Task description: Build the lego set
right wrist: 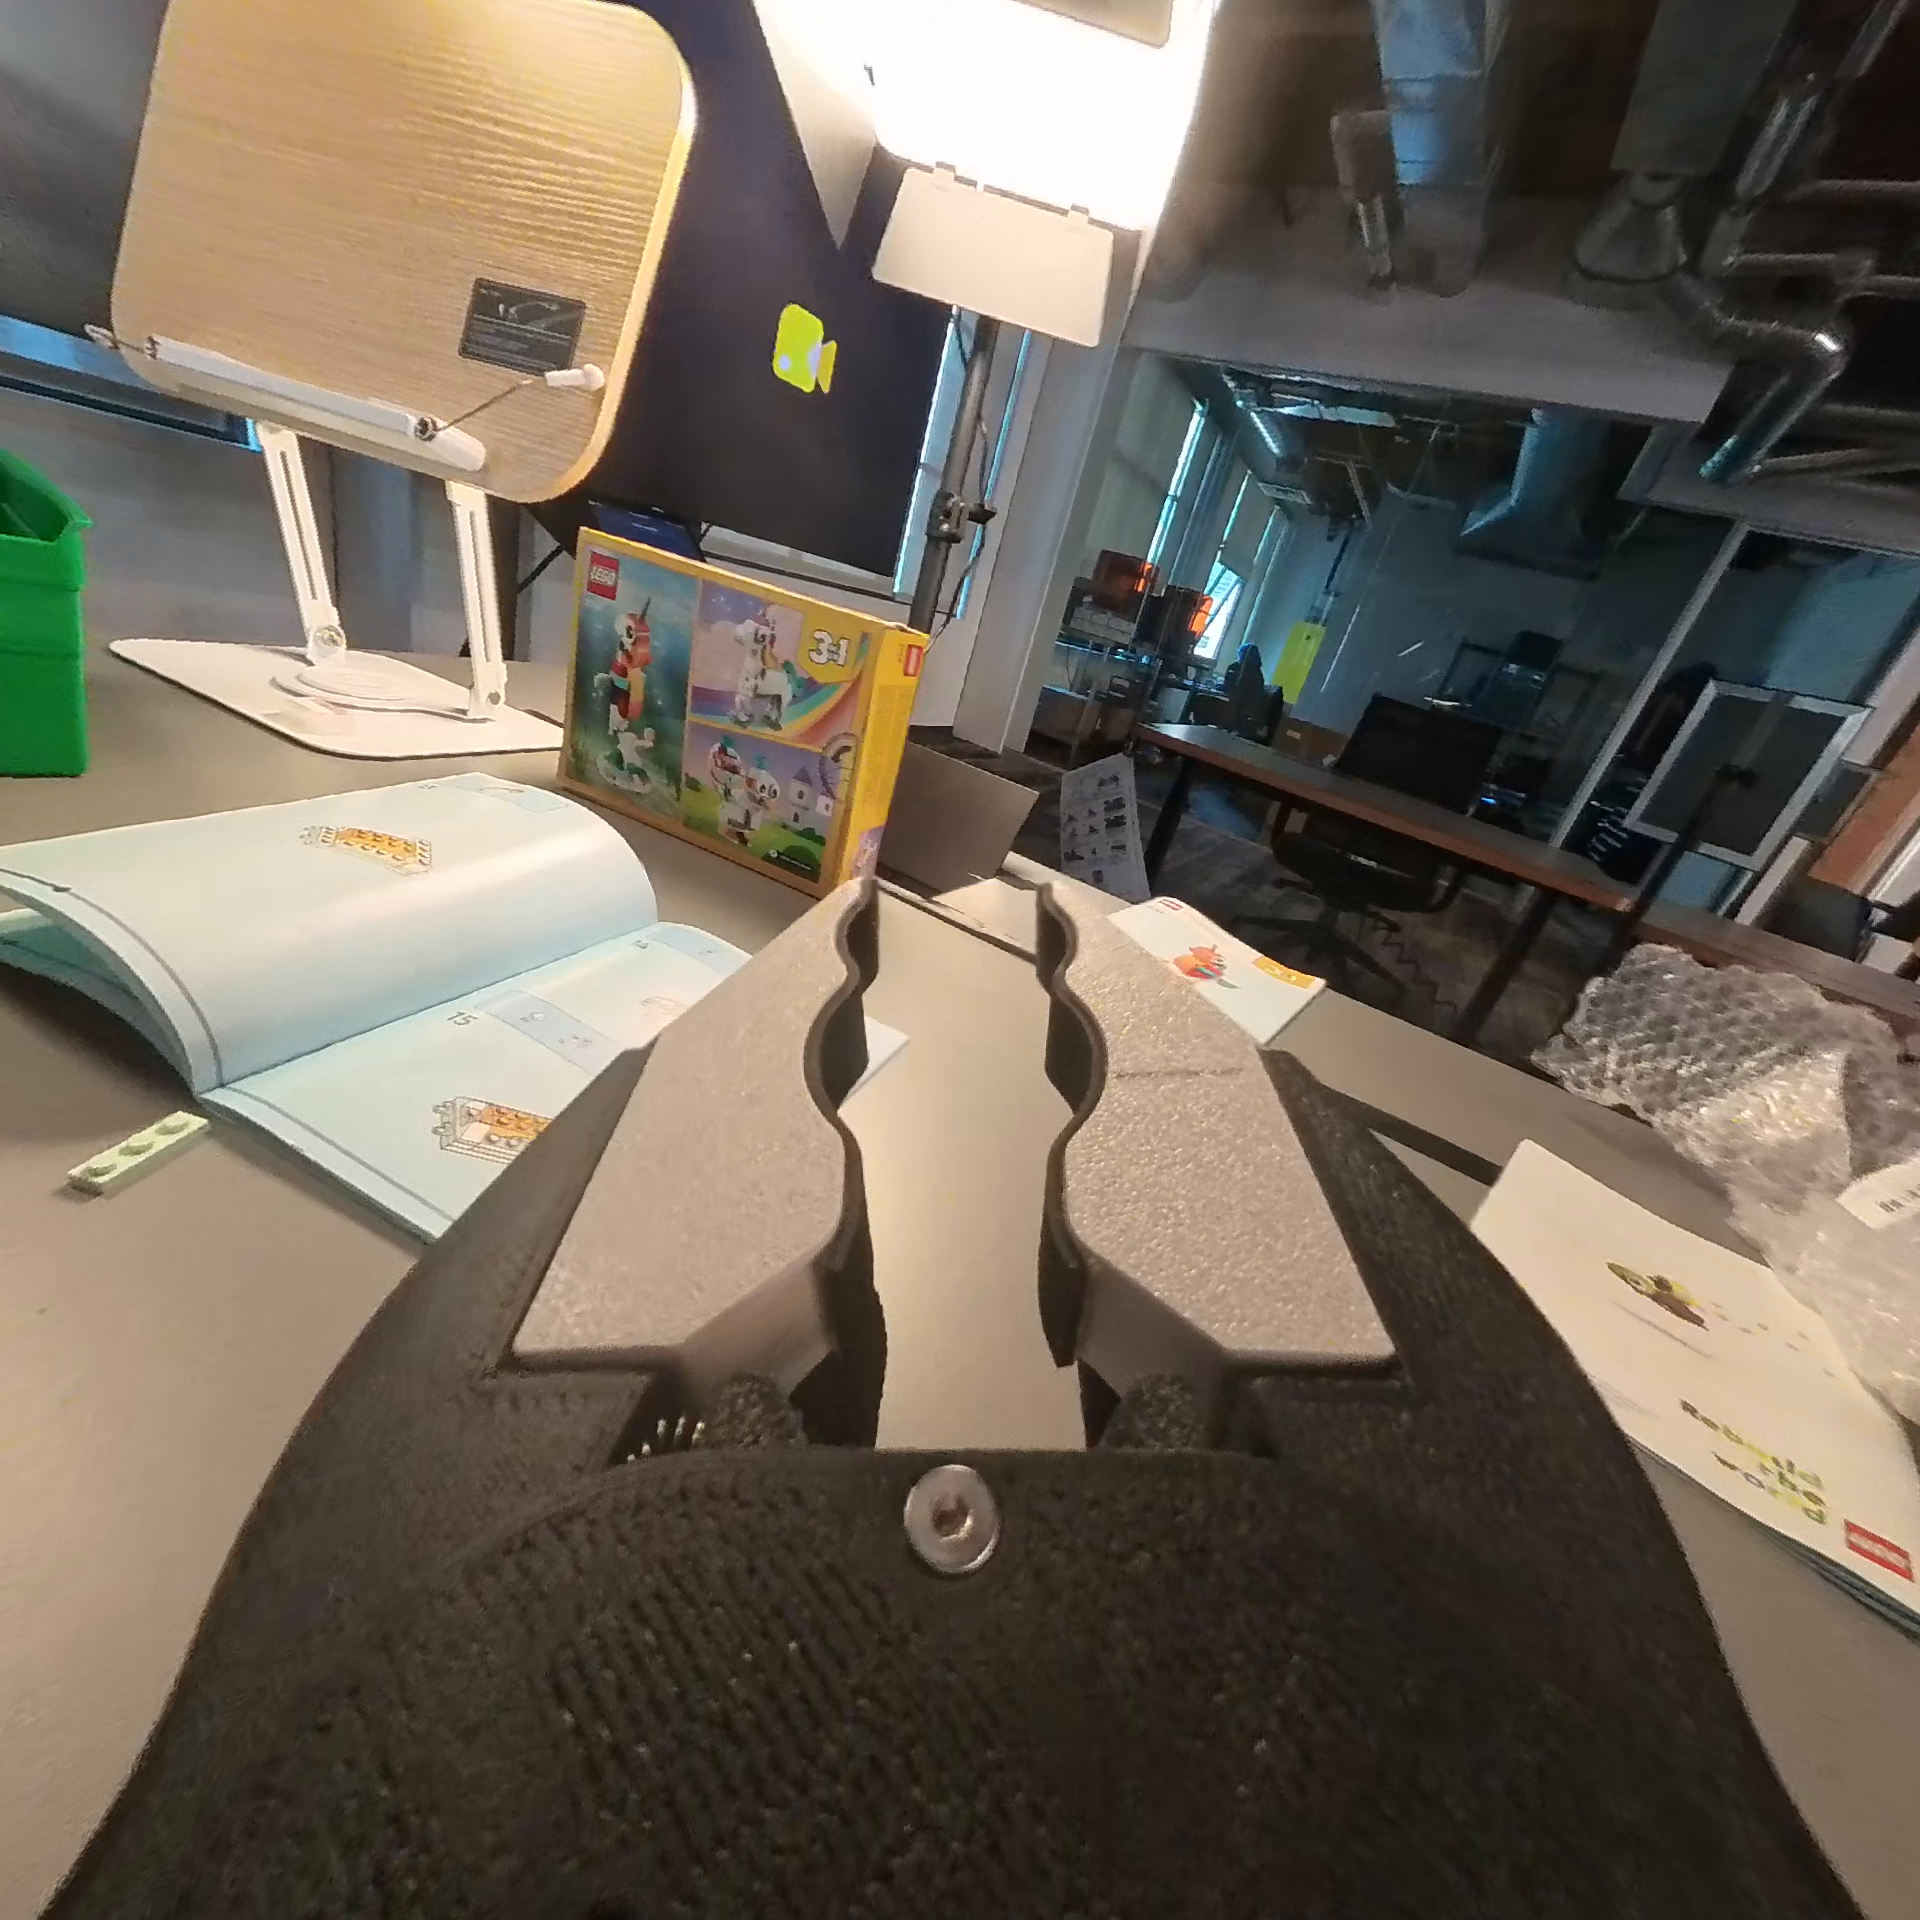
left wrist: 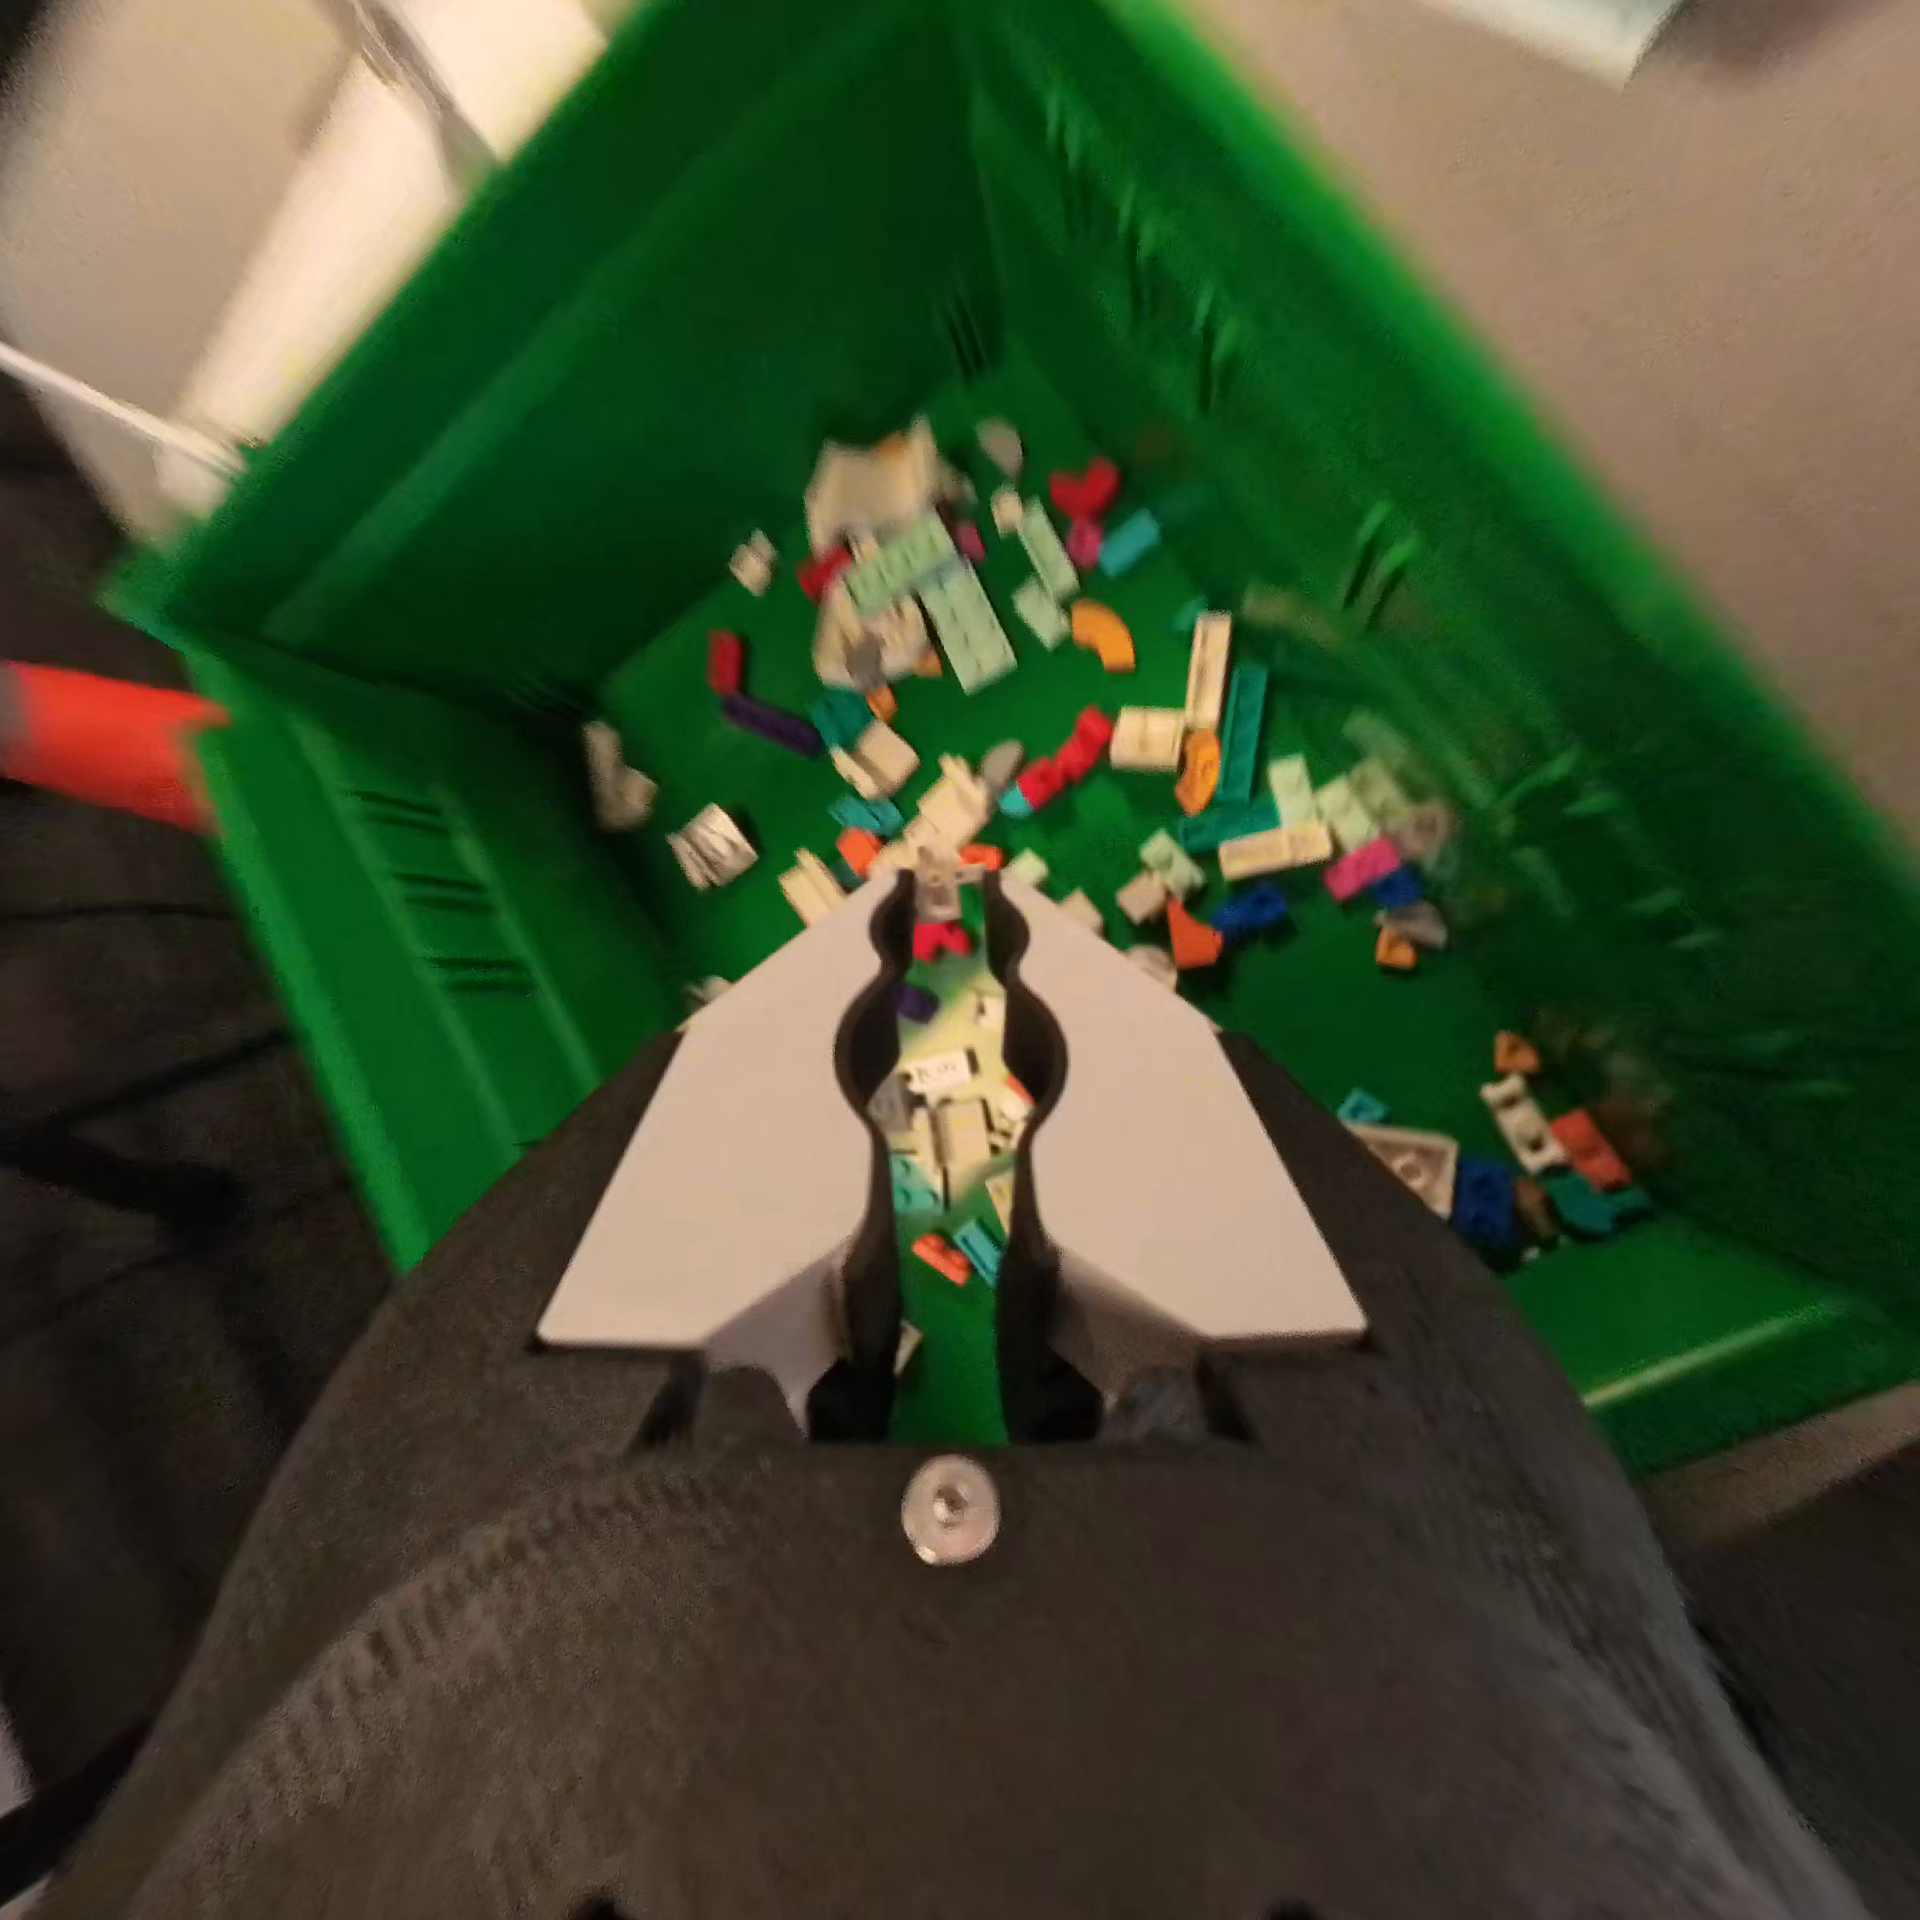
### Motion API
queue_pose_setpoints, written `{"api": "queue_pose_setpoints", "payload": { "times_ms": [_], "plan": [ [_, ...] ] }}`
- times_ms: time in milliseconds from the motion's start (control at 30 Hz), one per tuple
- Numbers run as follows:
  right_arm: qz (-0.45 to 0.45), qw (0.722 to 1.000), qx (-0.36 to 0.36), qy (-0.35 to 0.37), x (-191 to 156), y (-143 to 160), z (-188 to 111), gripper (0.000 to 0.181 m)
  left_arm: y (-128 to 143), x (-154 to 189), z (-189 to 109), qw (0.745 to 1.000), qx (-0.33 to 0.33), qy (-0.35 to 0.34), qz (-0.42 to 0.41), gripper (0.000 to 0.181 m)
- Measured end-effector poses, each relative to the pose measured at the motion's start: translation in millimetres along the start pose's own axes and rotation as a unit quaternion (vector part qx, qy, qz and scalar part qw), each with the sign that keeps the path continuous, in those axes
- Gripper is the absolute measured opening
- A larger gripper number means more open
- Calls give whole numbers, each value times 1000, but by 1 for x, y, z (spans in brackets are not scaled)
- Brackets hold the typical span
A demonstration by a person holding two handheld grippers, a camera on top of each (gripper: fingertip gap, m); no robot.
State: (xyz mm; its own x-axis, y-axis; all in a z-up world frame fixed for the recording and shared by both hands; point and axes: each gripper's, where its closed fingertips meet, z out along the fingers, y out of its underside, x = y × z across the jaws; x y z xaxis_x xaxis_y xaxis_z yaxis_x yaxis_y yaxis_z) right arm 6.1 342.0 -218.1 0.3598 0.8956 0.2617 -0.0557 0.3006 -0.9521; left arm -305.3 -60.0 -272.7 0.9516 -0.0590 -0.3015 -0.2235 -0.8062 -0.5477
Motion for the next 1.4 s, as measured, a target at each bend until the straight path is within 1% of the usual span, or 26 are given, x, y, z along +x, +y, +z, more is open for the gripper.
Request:
{"api": "queue_pose_setpoints", "payload": {
  "times_ms": [33,100,133,167,233,267,333,400,433,467,500,533,567,633,700,733,833,967,1067,1133,1233,1267,1400],
  "plan": [
    [-4,1000,-1,-6,-3,0,-1,29,-17,-2,-15,998,31,-44,14,13],
    [-16,999,-4,-28,-13,-1,-1,29,-54,1,-49,985,96,-135,41,12],
    [-24,999,-6,-43,-21,0,0,29,-73,11,-65,977,127,-162,50,12],
    [-33,998,-7,-59,-28,0,-1,29,-92,24,-78,969,164,-179,56,12],
    [-48,994,-7,-93,-43,0,-2,29,-131,65,-94,951,247,-173,60,12],
    [-54,993,-5,-109,-50,0,-3,29,-149,87,-97,941,291,-162,59,12],
    [-65,989,4,-134,-60,-2,-5,29,-179,132,-92,921,361,-136,63,12],
    [-70,986,17,-152,-68,-6,-8,28,-199,166,-76,900,407,-134,75,12],
    [-70,985,26,-158,-71,-9,-11,28,-207,180,-66,894,424,-127,69,13],
    [-67,984,37,-163,-74,-12,-13,28,-217,197,-57,888,448,-94,48,12],
    [-60,982,50,-170,-77,-16,-16,28,-229,219,-53,873,486,-32,16,12],
    [-49,980,66,-183,-83,-22,-21,28,-240,240,-52,852,521,38,-23,12],
    [-44,975,80,-201,-91,-29,-28,28,-248,253,-50,835,540,89,-57,12],
    [-70,963,107,-239,-113,-41,-43,28,-262,264,-41,808,559,150,-110,12],
    [-81,946,127,-286,-139,-51,-60,22,-272,267,-35,783,570,193,-156,12],
    [-67,939,133,-309,-150,-57,-68,19,-275,268,-29,781,567,200,-169,12],
    [-11,925,142,-353,-166,-68,-82,13,-278,271,-8,802,545,177,-170,12],
    [57,907,129,-396,-170,-67,-84,8,-276,273,13,831,514,149,-156,12],
    [148,886,111,-425,-163,-69,-80,8,-274,271,18,852,504,93,-105,12],
    [216,860,76,-456,-163,-65,-77,11,-273,274,17,863,500,50,-51,12],
    [325,792,10,-516,-171,-59,-76,19,-272,277,19,871,490,-14,22,12],
    [348,779,-6,-522,-171,-57,-74,20,-272,280,20,873,486,-23,38,12],
    [375,765,-14,-523,-164,-55,-70,11,-271,284,27,879,469,-43,71,12]
  ]
}}
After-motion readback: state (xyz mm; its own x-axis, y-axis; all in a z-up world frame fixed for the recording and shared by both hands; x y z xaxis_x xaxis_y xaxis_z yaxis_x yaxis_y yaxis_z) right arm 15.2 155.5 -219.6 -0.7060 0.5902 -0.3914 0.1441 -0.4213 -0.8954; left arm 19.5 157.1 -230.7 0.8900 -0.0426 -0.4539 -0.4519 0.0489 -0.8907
